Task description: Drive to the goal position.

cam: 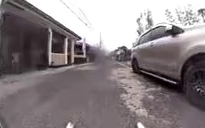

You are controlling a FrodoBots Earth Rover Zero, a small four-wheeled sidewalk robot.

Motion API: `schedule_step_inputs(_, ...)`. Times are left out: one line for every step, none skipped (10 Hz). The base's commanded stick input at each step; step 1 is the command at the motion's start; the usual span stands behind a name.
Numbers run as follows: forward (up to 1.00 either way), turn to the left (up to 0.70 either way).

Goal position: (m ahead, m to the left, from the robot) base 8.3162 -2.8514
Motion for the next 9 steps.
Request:
schedule_step_inputs(1.0, 0.0)
schedule_step_inputs(0.98, 0.0)
schedule_step_inputs(0.92, 0.0)
schedule_step_inputs(0.92, 0.0)
schedule_step_inputs(0.97, 0.0)
schedule_step_inputs(1.0, 0.0)
schedule_step_inputs(1.0, 0.0)
schedule_step_inputs(1.0, -0.19)
schedule_step_inputs(1.0, -0.31)
